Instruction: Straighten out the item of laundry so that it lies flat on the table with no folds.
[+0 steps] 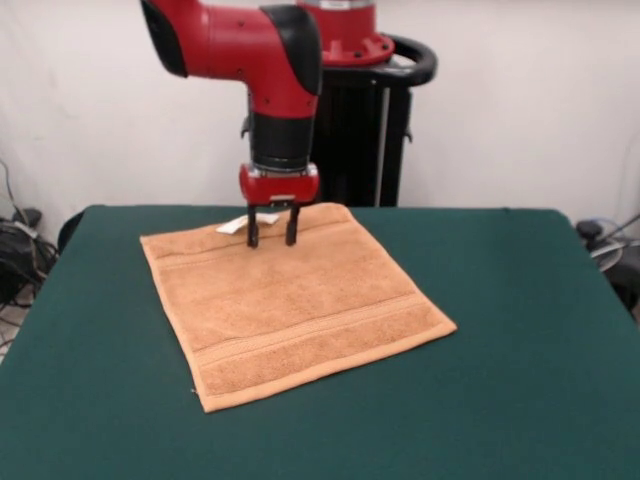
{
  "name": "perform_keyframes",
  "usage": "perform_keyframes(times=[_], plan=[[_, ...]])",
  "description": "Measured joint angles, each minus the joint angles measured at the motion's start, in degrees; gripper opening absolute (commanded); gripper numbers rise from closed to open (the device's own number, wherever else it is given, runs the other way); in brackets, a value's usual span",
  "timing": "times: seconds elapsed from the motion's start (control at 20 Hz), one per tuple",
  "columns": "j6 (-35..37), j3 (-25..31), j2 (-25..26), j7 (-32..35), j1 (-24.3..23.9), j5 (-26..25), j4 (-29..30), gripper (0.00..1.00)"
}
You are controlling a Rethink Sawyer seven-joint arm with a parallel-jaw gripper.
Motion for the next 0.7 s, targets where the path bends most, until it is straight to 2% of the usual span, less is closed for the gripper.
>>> perform_keyframes(times=[0.5,0.7], plan=[[14.0,9.9,-7.2,0.0,-6.5,5.1,0.1,1.0],[17.8,12.4,-9.7,0.0,-6.6,7.9,0.1,1.0]])
